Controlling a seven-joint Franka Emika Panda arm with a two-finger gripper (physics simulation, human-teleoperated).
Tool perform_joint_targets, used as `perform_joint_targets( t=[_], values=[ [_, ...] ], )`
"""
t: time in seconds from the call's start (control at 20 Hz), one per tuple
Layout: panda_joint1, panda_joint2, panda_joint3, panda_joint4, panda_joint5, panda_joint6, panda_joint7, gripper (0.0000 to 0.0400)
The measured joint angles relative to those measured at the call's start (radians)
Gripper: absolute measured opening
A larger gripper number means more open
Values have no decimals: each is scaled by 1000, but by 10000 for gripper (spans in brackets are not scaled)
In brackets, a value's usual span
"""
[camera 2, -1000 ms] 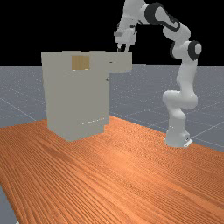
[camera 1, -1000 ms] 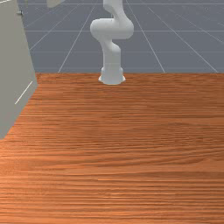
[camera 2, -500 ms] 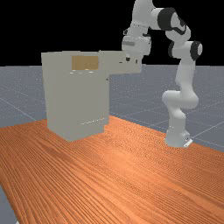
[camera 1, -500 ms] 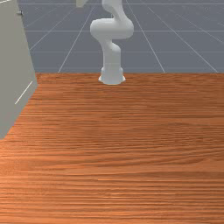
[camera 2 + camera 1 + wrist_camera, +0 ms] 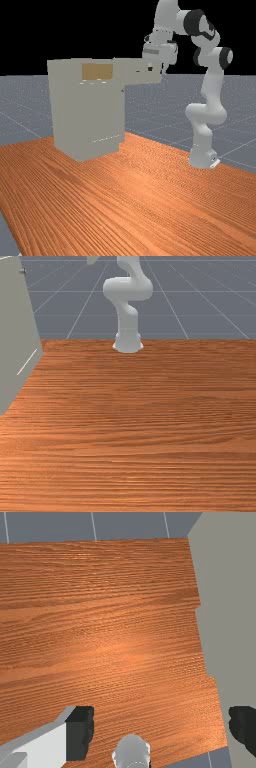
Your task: Open the drawer
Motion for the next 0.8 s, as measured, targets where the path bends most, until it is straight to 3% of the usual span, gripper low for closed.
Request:
perform_joint_targets(
  t=[0.15, 0.2, 0.25, 0.35, 0.45, 0.6, 0.8],
  values=[
    [-3, 16, -14, 35, 5, -40, -3, 400],
    [-21, 18, -45, 101, 9, -57, -18, 400],
    [-42, 19, -85, 181, 11, -83, -51, 368],
    [-100, 18, -181, 310, 12, -97, -109, 389],
    [-152, 13, -241, 355, -30, -76, -151, 396],
    [-177, 44, -268, 323, -50, -48, -164, 399],
    [-163, 70, -246, 161, -53, 30, -145, 400]
  ],
)
